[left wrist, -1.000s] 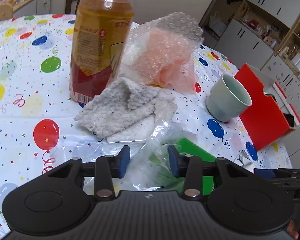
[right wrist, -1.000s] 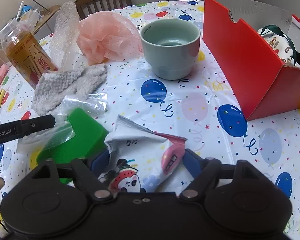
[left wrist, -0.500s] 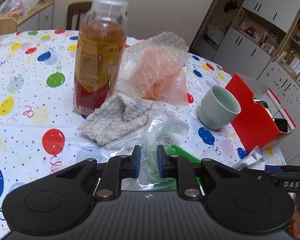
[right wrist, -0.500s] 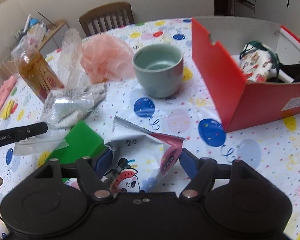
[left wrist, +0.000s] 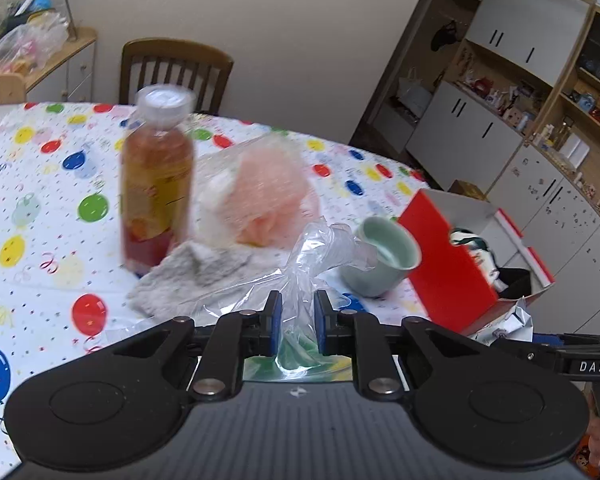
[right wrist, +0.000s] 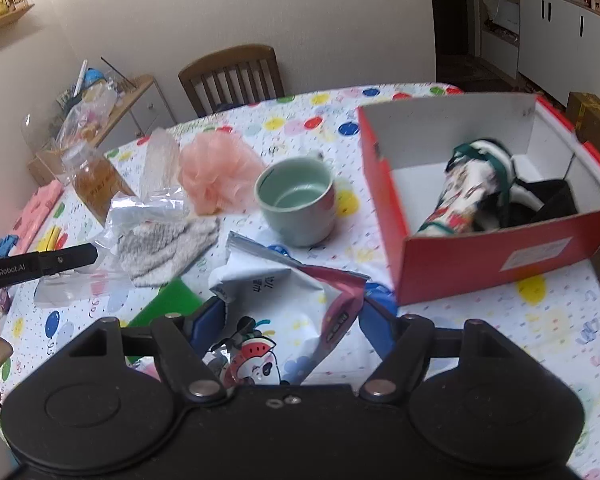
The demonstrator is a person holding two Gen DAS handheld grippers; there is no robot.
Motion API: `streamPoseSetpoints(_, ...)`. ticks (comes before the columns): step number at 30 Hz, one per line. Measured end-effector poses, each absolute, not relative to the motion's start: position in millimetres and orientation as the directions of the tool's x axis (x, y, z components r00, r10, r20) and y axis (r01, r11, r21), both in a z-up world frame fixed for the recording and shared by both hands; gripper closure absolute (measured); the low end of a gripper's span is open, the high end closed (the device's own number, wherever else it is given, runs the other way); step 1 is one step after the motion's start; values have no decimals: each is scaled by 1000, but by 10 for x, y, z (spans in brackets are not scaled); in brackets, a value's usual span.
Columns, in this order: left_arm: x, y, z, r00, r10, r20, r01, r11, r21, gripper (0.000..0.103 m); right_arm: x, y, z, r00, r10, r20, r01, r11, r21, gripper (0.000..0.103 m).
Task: Organize soft objects
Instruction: 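Carry the plastic bag with the left tool while the right tool carries the panda pouch into the shoebox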
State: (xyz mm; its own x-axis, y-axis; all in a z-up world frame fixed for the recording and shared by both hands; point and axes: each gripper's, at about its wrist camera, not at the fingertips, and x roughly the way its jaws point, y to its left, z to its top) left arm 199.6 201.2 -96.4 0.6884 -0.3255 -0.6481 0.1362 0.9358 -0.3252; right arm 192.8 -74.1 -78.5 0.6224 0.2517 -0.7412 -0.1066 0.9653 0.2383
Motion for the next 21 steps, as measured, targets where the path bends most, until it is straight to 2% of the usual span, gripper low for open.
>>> streamPoseSetpoints(15, 2018, 944, -471, 709, -370, -600, 258, 928, -268, 87, 2096, -1763, -342, 723, 200, -661, -97, 977, 189, 30)
streamPoseSetpoints(21, 2138, 410, -413, 684, -403, -608, 316, 915, -252, 87, 2210, -2186, -292, 745, 176, -643, -72, 980, 185, 30)
